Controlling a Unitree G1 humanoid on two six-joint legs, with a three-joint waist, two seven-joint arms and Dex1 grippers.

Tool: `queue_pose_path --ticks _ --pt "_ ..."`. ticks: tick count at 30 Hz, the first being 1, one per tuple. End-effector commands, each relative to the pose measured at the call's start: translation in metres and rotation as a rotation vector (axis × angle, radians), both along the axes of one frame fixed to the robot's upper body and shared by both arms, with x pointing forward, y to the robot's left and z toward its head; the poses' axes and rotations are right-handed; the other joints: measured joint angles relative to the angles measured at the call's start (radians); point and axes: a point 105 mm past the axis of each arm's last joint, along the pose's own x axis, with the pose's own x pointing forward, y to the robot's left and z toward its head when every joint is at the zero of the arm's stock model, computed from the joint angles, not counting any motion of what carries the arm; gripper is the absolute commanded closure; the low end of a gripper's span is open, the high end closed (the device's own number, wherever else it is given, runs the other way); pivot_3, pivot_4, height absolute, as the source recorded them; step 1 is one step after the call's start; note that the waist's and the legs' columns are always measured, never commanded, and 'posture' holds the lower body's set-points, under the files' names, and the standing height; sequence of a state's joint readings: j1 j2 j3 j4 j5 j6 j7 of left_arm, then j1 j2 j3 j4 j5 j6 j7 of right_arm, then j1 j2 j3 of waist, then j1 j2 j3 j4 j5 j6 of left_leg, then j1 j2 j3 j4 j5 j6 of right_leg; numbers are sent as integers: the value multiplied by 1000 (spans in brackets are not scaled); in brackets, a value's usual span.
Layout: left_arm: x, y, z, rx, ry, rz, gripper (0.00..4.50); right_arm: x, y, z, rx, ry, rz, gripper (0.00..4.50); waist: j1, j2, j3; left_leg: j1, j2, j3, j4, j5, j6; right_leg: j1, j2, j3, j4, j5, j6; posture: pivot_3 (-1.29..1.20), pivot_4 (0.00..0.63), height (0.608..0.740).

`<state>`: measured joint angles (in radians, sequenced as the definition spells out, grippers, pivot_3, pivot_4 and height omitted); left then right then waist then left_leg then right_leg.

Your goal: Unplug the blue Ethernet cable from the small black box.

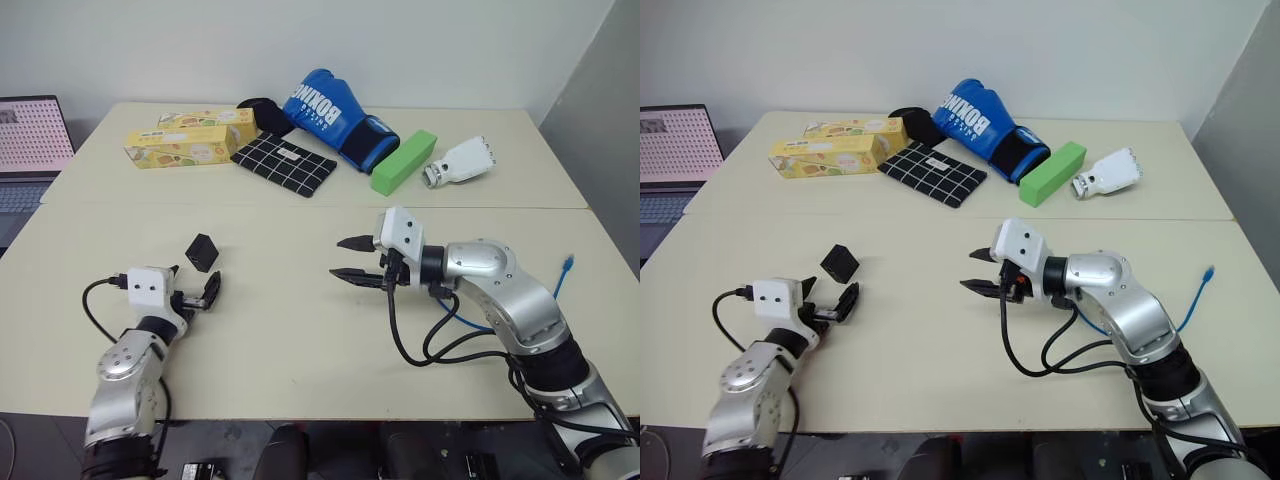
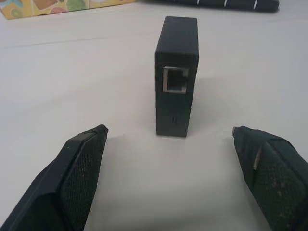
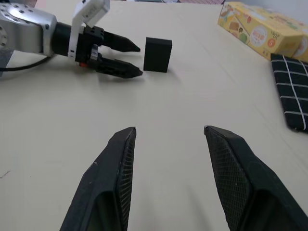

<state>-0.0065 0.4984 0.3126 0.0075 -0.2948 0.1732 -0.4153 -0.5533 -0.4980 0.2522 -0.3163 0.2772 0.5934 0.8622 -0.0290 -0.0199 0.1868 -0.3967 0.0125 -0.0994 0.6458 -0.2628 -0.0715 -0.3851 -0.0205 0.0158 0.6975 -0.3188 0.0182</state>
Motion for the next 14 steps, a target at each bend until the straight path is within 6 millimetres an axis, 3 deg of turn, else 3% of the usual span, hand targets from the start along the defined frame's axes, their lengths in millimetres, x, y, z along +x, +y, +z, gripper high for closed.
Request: queue_pose_path --ticks 1,9,14 --pt "-10 -4 33 81 -10 -99 79 7 -33 11 14 -17 -103 2096 3 0 0 0 0 0 0 0 0 0 0 0 0 0 0 0 150 740" --pt "-18 -2 62 93 29 -241 79 10 -89 12 -40 55 -194 2096 0 1 0 1 -1 3 -1 0 0 1 0 -1 0 0 0 0 150 740" --pt "-19 -4 70 129 41 -344 79 9 -105 13 -86 59 -213 2096 -1 1 1 1 -1 3 -1 0 0 0 1 0 0 0 0 0 150 740"
